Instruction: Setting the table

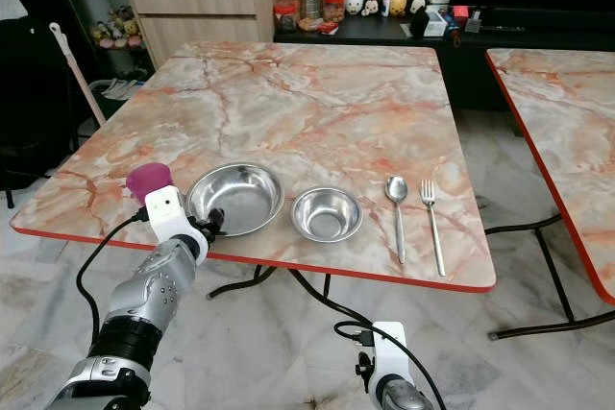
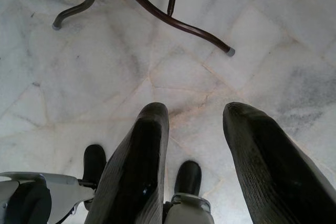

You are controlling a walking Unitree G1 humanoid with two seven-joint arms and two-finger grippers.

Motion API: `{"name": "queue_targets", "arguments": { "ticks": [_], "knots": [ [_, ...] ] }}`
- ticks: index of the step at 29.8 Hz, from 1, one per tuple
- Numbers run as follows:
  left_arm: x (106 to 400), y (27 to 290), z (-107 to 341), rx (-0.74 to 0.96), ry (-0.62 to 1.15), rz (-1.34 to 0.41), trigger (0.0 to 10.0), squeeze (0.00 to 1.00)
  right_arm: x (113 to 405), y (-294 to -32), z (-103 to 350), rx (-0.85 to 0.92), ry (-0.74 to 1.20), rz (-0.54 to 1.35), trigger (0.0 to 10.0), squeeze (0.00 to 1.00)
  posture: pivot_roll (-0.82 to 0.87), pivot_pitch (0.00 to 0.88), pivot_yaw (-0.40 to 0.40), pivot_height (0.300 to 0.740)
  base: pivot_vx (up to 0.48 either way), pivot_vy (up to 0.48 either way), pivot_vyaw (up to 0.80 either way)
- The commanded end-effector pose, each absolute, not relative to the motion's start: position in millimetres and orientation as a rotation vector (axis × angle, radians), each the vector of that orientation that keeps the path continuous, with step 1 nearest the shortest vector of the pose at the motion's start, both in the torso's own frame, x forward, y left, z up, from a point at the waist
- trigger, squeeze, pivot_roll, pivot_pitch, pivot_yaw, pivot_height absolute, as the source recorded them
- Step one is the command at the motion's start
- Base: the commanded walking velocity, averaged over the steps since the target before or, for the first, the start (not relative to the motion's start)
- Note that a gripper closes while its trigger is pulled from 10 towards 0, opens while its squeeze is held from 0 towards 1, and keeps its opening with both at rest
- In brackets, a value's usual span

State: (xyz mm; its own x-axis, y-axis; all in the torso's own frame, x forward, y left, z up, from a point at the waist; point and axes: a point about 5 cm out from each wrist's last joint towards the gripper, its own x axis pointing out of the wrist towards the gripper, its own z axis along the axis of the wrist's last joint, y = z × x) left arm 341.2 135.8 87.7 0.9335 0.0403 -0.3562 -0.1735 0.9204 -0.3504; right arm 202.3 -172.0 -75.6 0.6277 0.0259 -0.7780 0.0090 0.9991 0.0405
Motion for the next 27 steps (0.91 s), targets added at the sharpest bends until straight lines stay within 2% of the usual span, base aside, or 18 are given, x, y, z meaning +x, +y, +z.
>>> {"name": "queue_targets", "arguments": {
  "ticks": [1, 27],
  "knots": [
    [343, 138, 88, -0.368, 0.352, 0.128, 0.0, 0.00, 202, -171, -76, 0.035, 0.900, 0.018, 10.0, 0.00, 0.08, 0.000, 0.038, 0.740, 0.000, 0.000, 0.00],
    [345, 148, 90, -0.310, 0.353, 0.180, 0.0, 0.00, 209, -168, -73, 0.021, 0.894, 0.034, 10.0, 0.00, 0.12, 0.000, 0.015, 0.740, 0.000, 0.000, 0.00]
  ]
}}
